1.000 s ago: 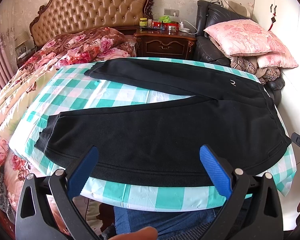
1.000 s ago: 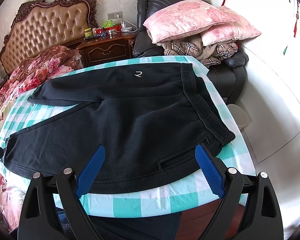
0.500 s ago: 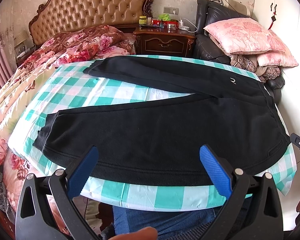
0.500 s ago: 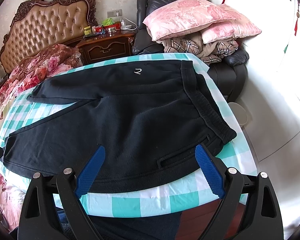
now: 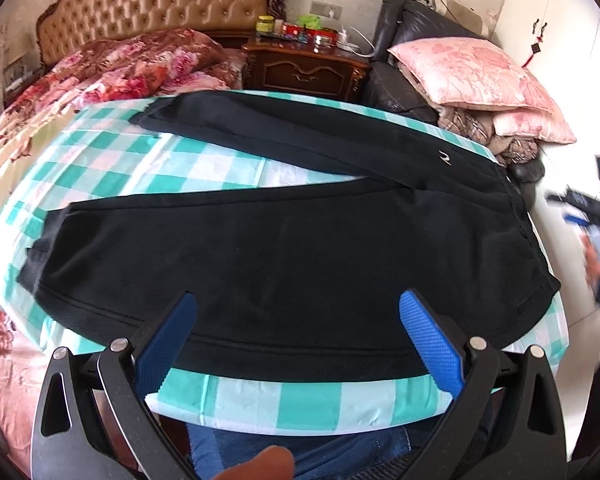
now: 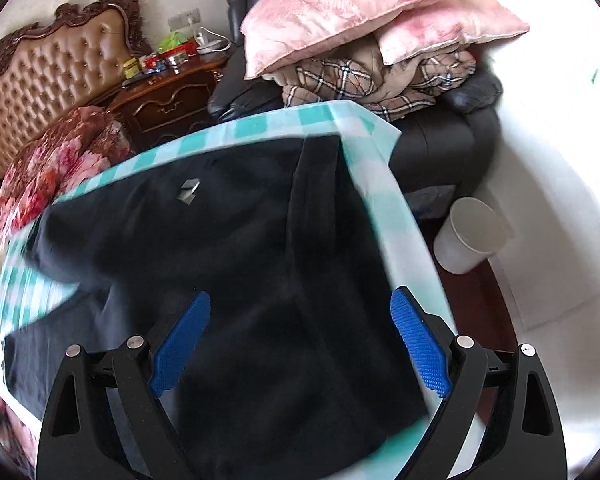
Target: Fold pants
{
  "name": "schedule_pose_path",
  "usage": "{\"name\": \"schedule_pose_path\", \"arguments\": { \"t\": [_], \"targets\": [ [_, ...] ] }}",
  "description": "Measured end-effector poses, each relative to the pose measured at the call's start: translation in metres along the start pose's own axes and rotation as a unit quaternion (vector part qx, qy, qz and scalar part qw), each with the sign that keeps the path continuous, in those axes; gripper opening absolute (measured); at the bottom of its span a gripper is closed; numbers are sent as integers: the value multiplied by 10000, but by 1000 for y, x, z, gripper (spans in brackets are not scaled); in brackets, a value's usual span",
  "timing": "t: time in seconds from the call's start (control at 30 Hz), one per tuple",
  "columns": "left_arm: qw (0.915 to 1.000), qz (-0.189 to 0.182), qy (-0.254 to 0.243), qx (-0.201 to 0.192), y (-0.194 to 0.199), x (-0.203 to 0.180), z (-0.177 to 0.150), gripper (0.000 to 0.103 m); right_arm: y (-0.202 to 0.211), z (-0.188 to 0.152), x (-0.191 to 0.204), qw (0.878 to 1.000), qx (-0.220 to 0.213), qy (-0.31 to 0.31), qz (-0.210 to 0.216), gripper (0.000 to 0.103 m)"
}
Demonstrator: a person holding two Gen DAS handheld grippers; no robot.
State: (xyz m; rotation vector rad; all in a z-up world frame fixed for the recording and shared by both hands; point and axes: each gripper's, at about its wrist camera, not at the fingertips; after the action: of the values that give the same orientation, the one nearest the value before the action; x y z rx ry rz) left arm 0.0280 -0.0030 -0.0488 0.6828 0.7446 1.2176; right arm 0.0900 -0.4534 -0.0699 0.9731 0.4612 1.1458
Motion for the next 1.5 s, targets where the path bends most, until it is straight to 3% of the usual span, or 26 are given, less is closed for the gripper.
{"name": "schedule_pose_path", "arguments": {
  "t": [0.2, 0.47, 0.63, 0.77, 0.83, 0.93, 1.03, 1.23, 1.33, 1.5],
  "targets": [
    [9996, -117, -160, 183, -19, -3, 2, 101, -89, 83, 3, 9991, 392, 174, 15, 89],
    [9987, 99, 146, 470, -47, 21, 13, 101, -157, 116, 3, 9961, 777, 412, -18, 88],
    [9976, 151, 292, 616, -60, 31, 16, 101, -177, 123, 2, 9943, 917, 541, -71, 69],
    [9970, 150, 323, 689, -67, 30, 17, 101, -182, 126, 7, 9932, 914, 710, -140, 65],
    [9969, 146, 326, 698, -68, 30, 18, 101, -180, 125, 10, 9926, 868, 839, -100, 48],
    [9969, 159, 335, 693, -69, 28, 19, 101, -169, 125, 17, 9931, 732, 907, -82, 26],
    [9971, 152, 347, 663, -67, 27, 19, 101, -141, 122, 28, 9932, 378, 1099, -40, 19],
    [9975, 92, 413, 570, -60, 31, 18, 101, -47, 104, 54, 9879, -504, 1367, 537, 16],
    [9983, 60, 399, 432, -51, 29, 17, 101, 16, 63, 72, 9753, -1057, 1658, 1009, 16],
    [9985, -110, 416, 334, -45, 34, 18, 101, 88, -62, 99, 9480, -1417, 2381, 1565, 15]
  ]
}}
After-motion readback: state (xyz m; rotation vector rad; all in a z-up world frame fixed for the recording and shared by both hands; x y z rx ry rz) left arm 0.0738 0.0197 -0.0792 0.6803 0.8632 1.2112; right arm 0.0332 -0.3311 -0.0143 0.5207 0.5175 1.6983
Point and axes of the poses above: each gripper's, at about its wrist camera, not at the fingertips, and y roughly against the way its jaws point, x to its left, z to its top, and after that the axes turned 3 degrees about -y, right-handed
